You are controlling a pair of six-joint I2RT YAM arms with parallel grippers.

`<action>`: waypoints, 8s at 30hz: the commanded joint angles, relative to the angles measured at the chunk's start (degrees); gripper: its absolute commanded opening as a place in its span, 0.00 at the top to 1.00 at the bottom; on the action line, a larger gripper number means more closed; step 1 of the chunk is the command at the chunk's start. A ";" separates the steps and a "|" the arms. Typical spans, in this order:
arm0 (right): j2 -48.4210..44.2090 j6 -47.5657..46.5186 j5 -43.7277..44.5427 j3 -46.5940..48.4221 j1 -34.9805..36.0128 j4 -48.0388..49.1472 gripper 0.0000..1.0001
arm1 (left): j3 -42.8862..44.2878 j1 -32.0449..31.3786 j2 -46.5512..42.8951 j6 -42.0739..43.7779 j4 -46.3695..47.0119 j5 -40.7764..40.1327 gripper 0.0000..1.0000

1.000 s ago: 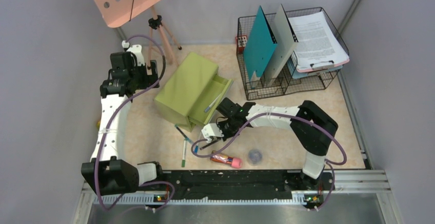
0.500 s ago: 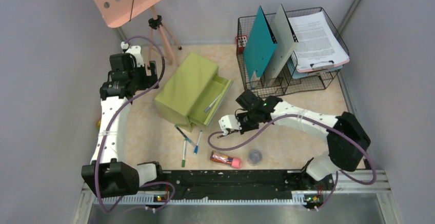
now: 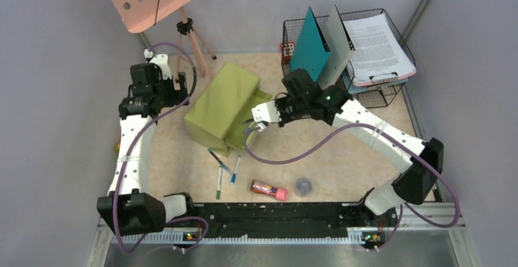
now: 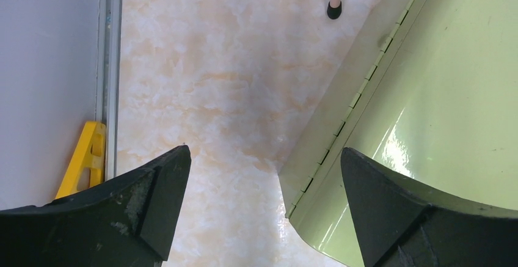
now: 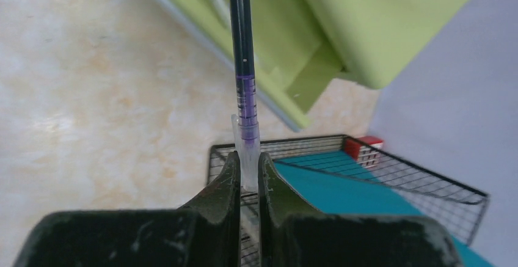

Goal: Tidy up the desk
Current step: Place the stationery in the drawer, then pick up the stationery from the center of the board, then place the stationery in the drawer, then pick up the stationery from the corner of the board.

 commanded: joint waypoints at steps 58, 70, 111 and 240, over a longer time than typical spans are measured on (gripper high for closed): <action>-3.19 25.77 -1.43 -3.52 -5.24 19.92 0.26 | -17.56 0.20 -4.26 11.40 15.28 7.00 0.03; -6.88 29.96 -2.03 -8.13 -8.40 22.38 0.24 | -7.70 0.20 6.48 3.90 17.46 -5.75 0.03; -11.08 39.45 -12.23 -19.52 -18.36 27.39 0.03 | -37.86 -19.53 -8.75 81.61 -0.41 18.48 0.17; -20.36 47.35 -14.13 -24.88 -30.07 25.81 0.04 | -28.16 -38.48 -1.97 25.51 -12.32 1.33 0.23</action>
